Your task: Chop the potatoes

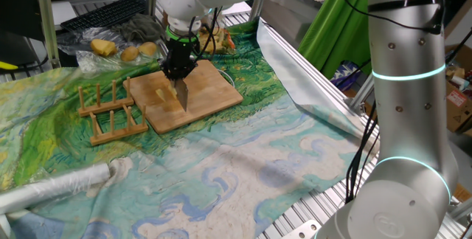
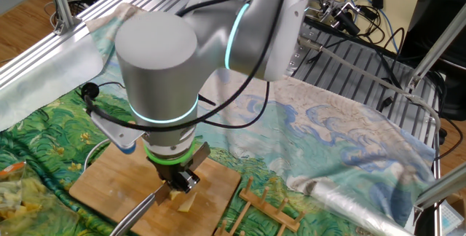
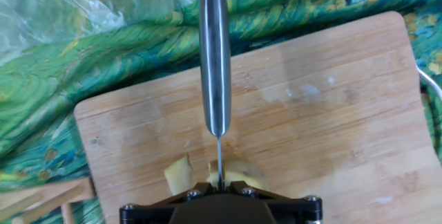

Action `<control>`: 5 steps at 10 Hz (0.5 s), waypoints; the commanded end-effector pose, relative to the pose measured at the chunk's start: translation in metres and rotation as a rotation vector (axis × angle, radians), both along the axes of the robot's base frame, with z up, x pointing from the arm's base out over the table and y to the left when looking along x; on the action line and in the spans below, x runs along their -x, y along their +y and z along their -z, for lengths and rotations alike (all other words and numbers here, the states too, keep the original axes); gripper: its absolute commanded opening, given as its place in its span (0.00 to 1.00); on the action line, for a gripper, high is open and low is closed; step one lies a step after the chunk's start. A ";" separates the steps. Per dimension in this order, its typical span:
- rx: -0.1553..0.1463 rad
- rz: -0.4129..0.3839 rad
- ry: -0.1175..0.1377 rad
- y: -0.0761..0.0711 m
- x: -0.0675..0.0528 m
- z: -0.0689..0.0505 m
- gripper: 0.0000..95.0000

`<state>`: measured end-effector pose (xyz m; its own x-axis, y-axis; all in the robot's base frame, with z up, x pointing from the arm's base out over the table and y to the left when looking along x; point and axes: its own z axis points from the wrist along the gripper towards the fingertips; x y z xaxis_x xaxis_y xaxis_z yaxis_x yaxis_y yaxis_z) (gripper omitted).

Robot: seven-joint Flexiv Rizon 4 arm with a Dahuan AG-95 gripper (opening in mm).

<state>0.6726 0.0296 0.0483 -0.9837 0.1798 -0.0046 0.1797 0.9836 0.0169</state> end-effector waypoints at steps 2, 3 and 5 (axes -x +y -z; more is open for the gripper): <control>-0.005 0.007 0.000 -0.005 0.005 -0.012 0.00; -0.007 0.004 -0.002 -0.007 0.007 -0.017 0.00; -0.008 0.001 -0.006 -0.009 0.008 -0.019 0.00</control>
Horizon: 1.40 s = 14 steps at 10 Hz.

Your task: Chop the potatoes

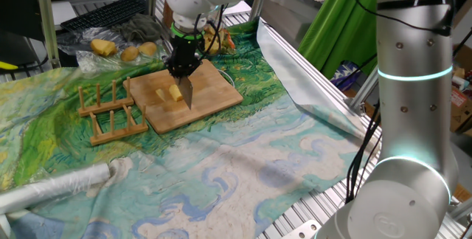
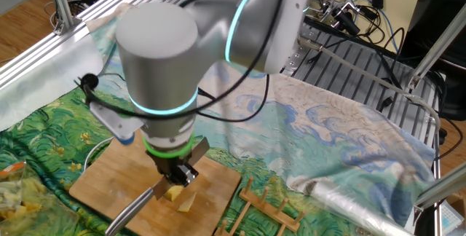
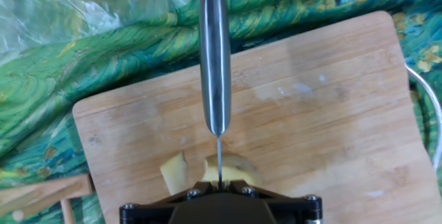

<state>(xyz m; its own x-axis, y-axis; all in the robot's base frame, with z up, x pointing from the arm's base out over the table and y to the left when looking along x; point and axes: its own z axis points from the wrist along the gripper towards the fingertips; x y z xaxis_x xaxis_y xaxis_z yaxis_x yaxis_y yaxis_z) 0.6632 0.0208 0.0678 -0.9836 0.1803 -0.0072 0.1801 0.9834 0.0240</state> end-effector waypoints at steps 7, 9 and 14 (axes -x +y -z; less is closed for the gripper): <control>0.000 -0.008 -0.006 0.004 -0.003 -0.009 0.00; 0.004 -0.007 -0.006 0.006 -0.003 -0.014 0.00; 0.000 -0.018 -0.003 0.010 -0.006 0.004 0.00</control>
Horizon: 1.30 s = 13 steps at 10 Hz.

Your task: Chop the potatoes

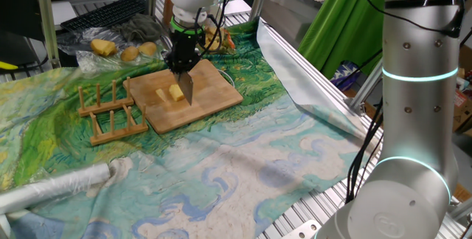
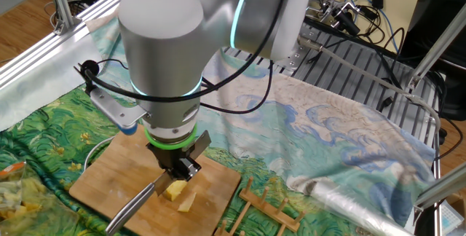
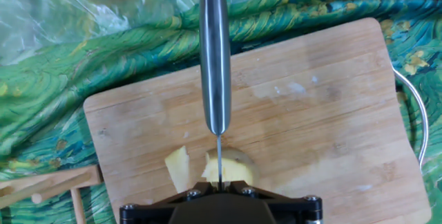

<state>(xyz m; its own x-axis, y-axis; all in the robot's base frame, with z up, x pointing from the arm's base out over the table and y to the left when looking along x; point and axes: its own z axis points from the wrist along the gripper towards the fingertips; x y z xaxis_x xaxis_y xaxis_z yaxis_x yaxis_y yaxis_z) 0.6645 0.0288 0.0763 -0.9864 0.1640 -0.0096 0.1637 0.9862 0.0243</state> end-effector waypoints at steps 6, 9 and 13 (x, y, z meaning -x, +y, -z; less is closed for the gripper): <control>0.026 -0.013 -0.017 0.010 -0.022 0.093 0.00; -0.014 0.017 -0.021 0.010 -0.021 0.090 0.00; -0.042 0.063 -0.038 0.018 -0.012 0.077 0.00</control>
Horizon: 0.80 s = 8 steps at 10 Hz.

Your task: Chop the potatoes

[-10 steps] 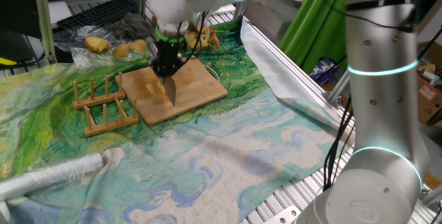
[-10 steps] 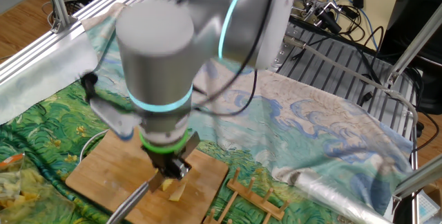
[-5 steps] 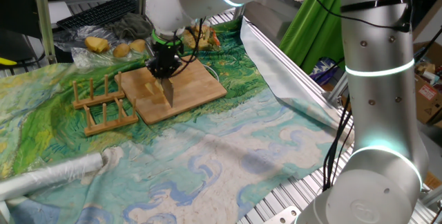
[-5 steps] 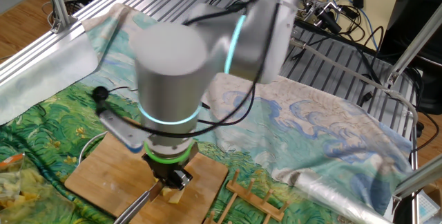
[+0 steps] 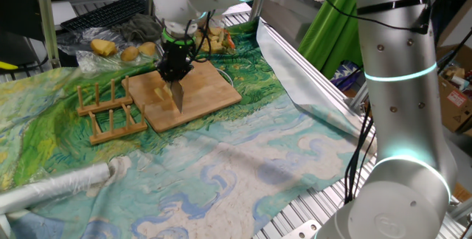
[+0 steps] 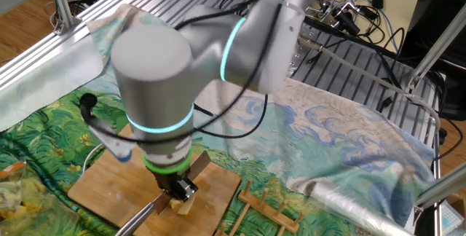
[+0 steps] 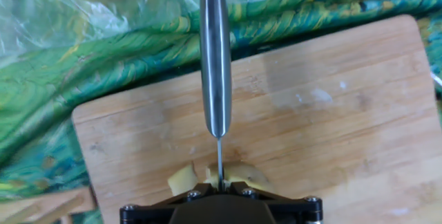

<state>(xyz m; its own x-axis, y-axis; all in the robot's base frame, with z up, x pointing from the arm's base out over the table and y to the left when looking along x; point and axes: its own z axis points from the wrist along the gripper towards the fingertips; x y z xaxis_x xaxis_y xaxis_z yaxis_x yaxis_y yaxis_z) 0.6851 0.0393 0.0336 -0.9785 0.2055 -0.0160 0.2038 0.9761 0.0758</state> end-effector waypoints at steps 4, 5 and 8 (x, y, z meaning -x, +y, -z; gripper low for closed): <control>0.024 0.019 -0.014 0.012 0.008 0.027 0.00; 0.028 0.016 -0.011 0.012 0.007 0.026 0.00; 0.064 -0.001 0.027 0.014 0.006 0.009 0.00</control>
<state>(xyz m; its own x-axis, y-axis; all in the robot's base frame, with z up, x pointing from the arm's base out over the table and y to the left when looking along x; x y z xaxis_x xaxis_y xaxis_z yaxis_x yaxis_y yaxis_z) 0.6799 0.0532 0.0338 -0.9794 0.2021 0.0050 0.2021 0.9794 0.0027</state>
